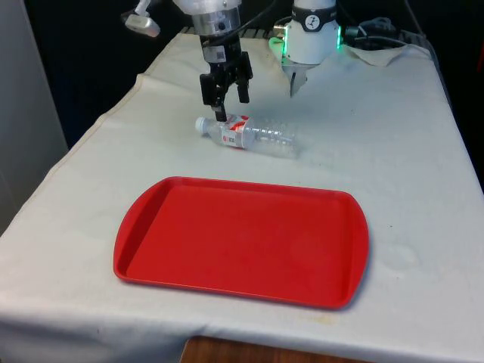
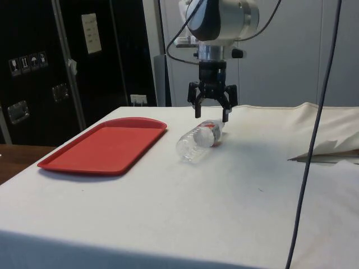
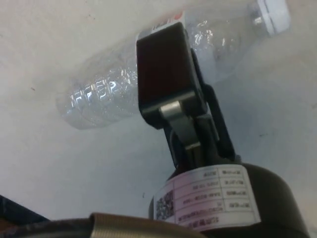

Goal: Place the bottle upright on the tray.

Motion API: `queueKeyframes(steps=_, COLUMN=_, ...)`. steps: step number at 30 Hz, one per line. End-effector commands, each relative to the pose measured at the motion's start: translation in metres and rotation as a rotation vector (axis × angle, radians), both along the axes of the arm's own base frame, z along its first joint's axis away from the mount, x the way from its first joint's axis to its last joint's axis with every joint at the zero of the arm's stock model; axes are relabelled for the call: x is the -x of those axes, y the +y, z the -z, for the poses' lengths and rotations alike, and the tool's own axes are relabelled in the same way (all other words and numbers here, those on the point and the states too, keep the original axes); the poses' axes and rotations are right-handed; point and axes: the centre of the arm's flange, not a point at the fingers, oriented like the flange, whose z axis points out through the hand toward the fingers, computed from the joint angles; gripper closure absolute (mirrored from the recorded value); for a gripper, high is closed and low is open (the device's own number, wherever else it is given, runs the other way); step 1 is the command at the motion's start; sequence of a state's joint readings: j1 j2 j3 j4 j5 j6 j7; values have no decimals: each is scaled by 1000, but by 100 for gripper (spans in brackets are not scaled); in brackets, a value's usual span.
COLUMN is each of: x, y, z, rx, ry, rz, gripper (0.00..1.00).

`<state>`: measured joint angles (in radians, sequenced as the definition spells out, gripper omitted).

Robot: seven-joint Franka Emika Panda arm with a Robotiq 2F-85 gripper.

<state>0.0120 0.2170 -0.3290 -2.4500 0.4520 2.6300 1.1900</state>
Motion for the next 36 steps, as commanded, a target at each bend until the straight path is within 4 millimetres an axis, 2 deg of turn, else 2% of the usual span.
queueKeyframes(steps=1, x=-2, y=0, z=-3, rx=-21, ry=-11, rz=-2, gripper=0)
queueKeyframes(steps=19, x=-2, y=-23, z=4, rx=-131, ry=1, rz=-12, gripper=0)
queueKeyframes(steps=36, x=2, y=-24, z=10, rx=-147, ry=6, rz=-37, gripper=0)
